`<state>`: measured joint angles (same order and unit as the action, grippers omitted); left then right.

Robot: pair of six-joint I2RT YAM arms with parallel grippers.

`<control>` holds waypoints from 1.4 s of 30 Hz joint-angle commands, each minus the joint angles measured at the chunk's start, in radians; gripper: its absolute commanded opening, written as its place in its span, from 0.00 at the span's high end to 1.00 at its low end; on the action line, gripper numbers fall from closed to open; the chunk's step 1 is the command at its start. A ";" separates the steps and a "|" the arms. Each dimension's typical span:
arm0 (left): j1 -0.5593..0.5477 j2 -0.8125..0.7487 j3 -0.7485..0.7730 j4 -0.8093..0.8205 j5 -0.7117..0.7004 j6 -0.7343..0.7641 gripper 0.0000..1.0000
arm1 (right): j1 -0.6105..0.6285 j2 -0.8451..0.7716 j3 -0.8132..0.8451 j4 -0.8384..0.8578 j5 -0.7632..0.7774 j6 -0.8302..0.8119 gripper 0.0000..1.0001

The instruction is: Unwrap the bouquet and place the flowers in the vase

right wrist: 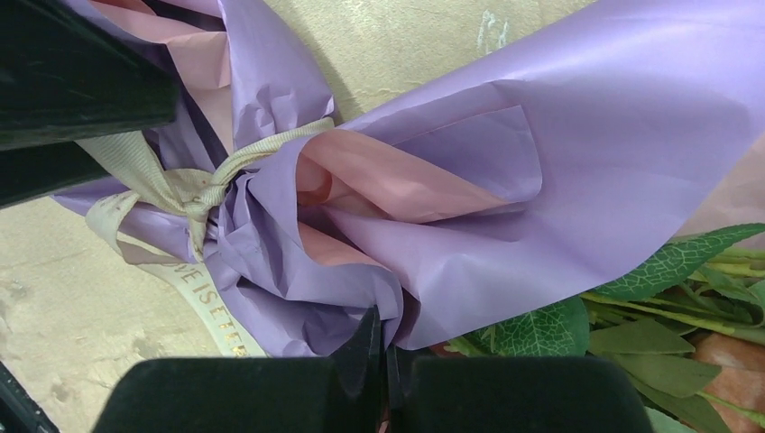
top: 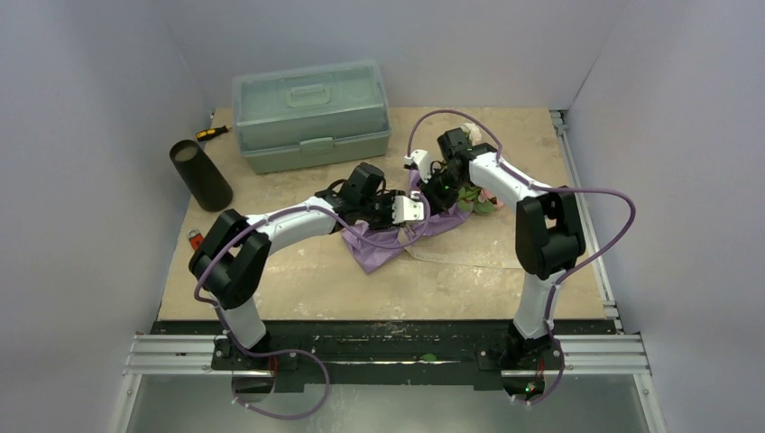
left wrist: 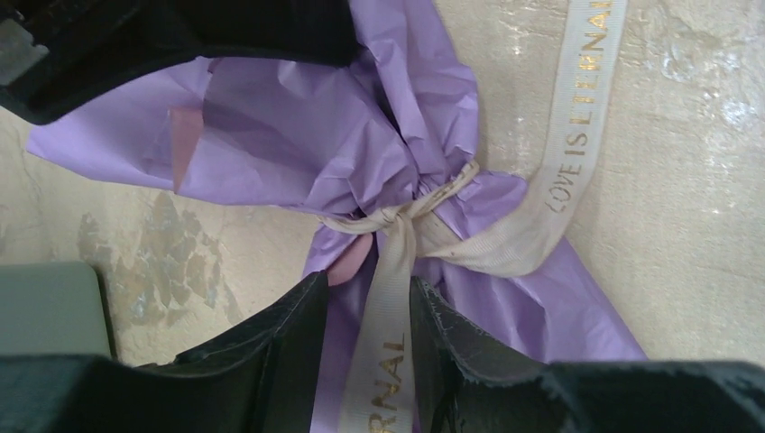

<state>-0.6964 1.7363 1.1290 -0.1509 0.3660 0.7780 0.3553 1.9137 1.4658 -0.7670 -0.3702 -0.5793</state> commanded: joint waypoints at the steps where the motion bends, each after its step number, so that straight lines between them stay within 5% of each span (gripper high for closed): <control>1: -0.004 0.043 0.041 0.052 0.006 0.011 0.62 | 0.004 0.017 0.011 -0.029 -0.034 -0.024 1.00; 6: -0.003 0.072 0.042 0.000 0.034 0.047 0.62 | 0.003 0.022 0.017 -0.027 -0.035 -0.022 1.00; 13: -0.004 0.025 0.064 0.016 0.052 -0.013 0.85 | 0.002 0.027 -0.007 0.012 0.023 -0.024 1.00; 22: -0.005 -0.066 0.106 0.047 0.071 -0.184 1.00 | 0.002 0.052 -0.016 0.021 0.060 -0.030 1.00; 37: 0.167 -0.034 0.115 0.202 -0.065 -0.641 1.00 | 0.003 0.050 -0.063 0.047 0.091 -0.078 1.00; 42: 0.212 -0.004 0.108 0.172 -0.013 -0.665 1.00 | 0.002 0.048 -0.062 0.043 0.097 -0.085 1.00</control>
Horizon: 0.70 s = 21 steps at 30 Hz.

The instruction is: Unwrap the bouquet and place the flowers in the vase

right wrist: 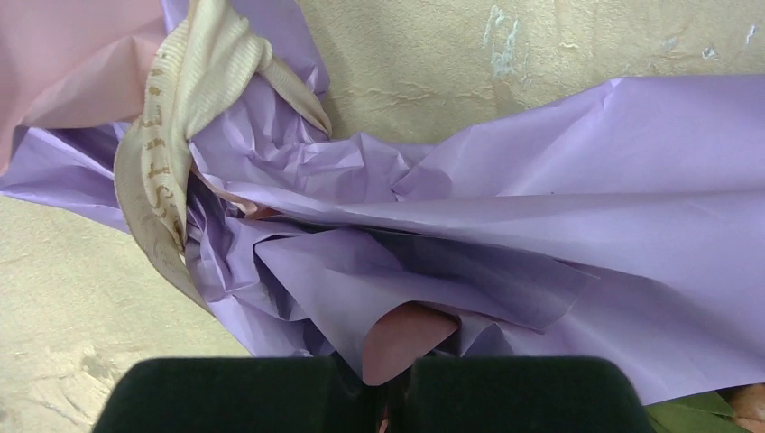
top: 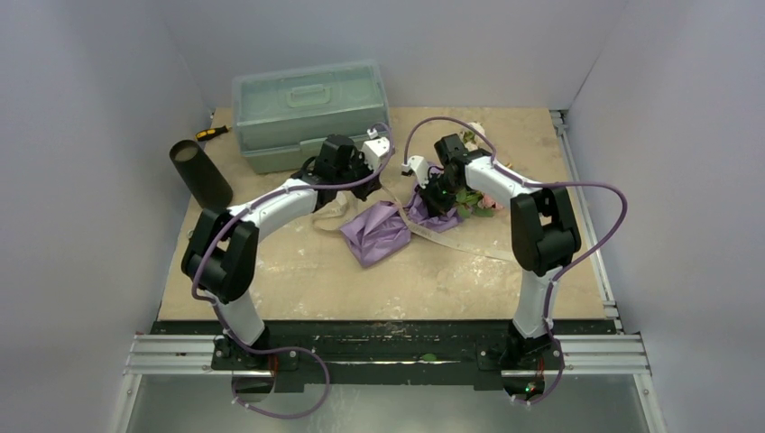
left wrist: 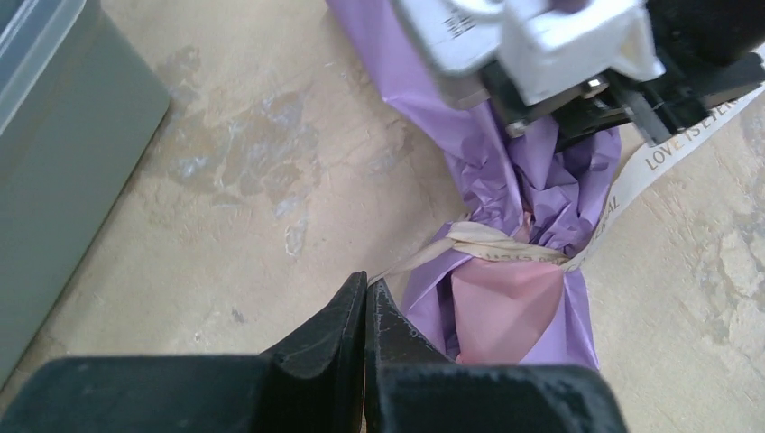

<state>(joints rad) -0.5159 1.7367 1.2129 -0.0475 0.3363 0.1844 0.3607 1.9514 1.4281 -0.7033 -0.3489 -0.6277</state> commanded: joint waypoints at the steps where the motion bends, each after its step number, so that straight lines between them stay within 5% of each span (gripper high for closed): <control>1: 0.033 -0.011 0.010 0.078 0.056 -0.055 1.00 | -0.003 0.009 -0.020 -0.025 0.078 -0.034 1.00; 9: -0.045 -0.075 0.006 0.114 0.156 0.085 1.00 | -0.002 -0.009 0.048 -0.077 0.041 0.006 1.00; 17: -0.141 -0.103 0.012 -0.069 0.265 0.374 1.00 | -0.002 -0.018 0.080 -0.107 0.009 0.041 1.00; 21: -0.148 -0.118 -0.051 -0.157 0.231 0.534 1.00 | -0.002 -0.028 0.115 -0.129 -0.027 0.071 0.87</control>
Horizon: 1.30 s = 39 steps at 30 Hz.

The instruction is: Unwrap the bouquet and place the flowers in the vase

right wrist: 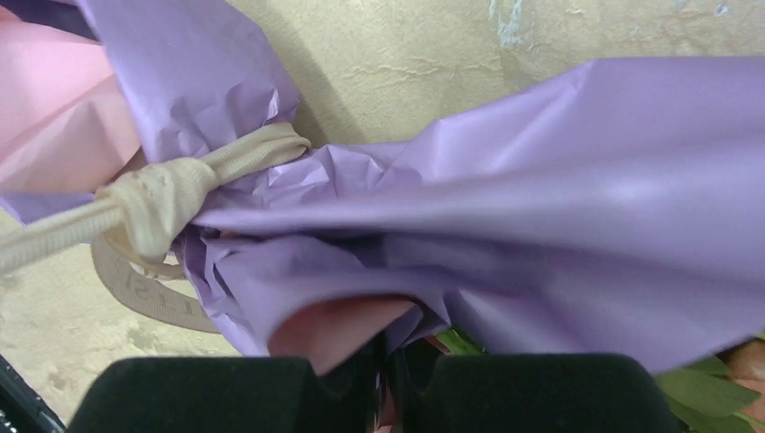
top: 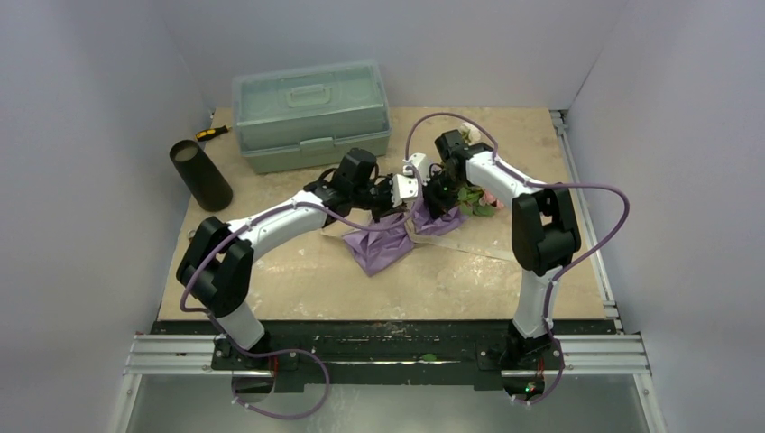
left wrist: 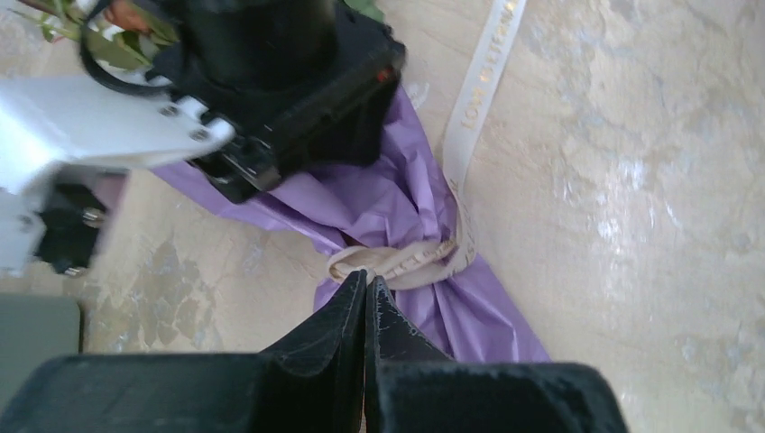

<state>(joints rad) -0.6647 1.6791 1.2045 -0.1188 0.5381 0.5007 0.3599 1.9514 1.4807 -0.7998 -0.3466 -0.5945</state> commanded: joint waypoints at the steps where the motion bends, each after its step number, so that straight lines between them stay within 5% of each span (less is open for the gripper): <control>1: 0.002 -0.065 -0.069 -0.078 0.010 0.242 1.00 | -0.001 -0.029 0.074 -0.041 -0.034 0.044 0.84; 7: 0.002 -0.089 -0.131 -0.053 -0.040 0.309 0.81 | -0.005 -0.048 0.165 -0.108 -0.070 0.071 0.47; 9: 0.002 -0.102 -0.129 -0.052 -0.032 0.299 0.77 | -0.004 -0.062 0.189 -0.125 -0.078 0.079 0.44; 24: 0.002 -0.147 -0.192 -0.005 -0.014 0.290 0.67 | 0.009 -0.123 0.250 -0.173 -0.351 0.152 0.46; 39: -0.001 -0.135 -0.190 -0.002 -0.014 0.308 0.68 | 0.102 0.061 0.355 -0.156 -0.249 0.177 0.60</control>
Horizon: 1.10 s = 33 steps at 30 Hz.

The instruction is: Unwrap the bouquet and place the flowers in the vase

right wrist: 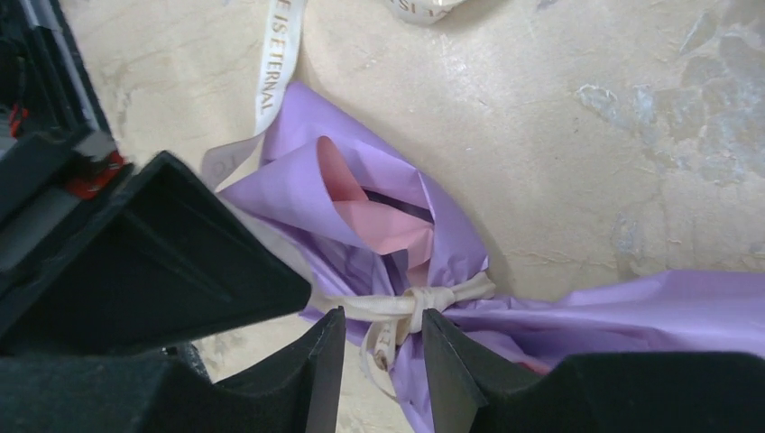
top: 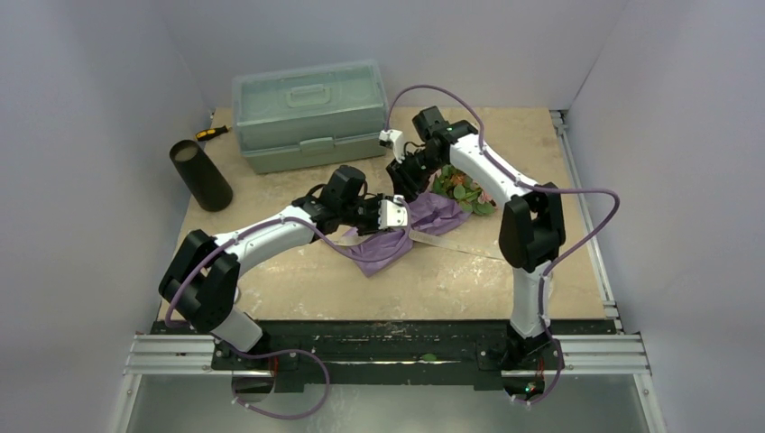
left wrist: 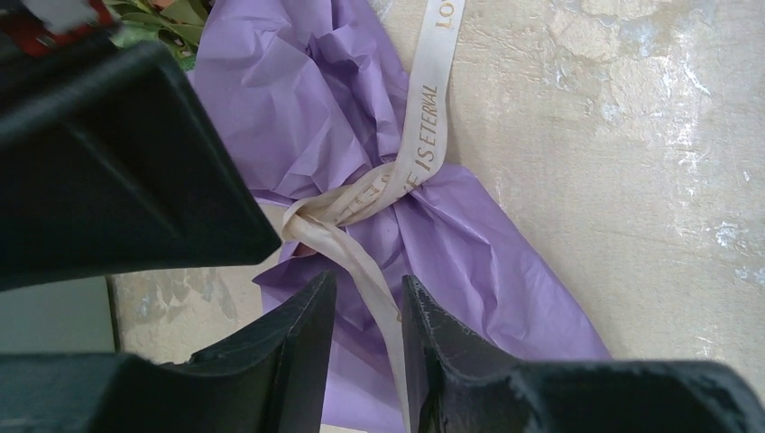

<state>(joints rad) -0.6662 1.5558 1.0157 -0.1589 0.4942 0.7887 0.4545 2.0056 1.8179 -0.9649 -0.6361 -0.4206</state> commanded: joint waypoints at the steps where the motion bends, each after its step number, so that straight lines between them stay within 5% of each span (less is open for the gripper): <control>1: 0.002 -0.013 -0.002 0.037 0.030 0.021 0.68 | 0.009 0.009 0.013 0.014 0.051 0.002 0.60; 20: 0.001 0.004 -0.015 0.053 0.003 0.006 0.68 | 0.058 0.075 -0.008 0.021 0.137 -0.058 0.65; 24: 0.003 -0.005 -0.021 0.059 -0.005 -0.006 0.68 | 0.073 0.073 -0.016 0.028 0.156 -0.078 0.81; 28: 0.039 -0.045 -0.024 0.083 0.025 -0.114 0.67 | 0.074 0.062 -0.004 0.020 0.157 -0.090 0.95; 33: 0.170 -0.083 -0.009 0.128 0.080 -0.409 0.67 | 0.073 0.023 -0.029 0.040 0.144 -0.106 0.98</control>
<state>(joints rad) -0.5934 1.5364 0.9905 -0.1162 0.5156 0.6323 0.5270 2.0872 1.8069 -0.9493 -0.4881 -0.4973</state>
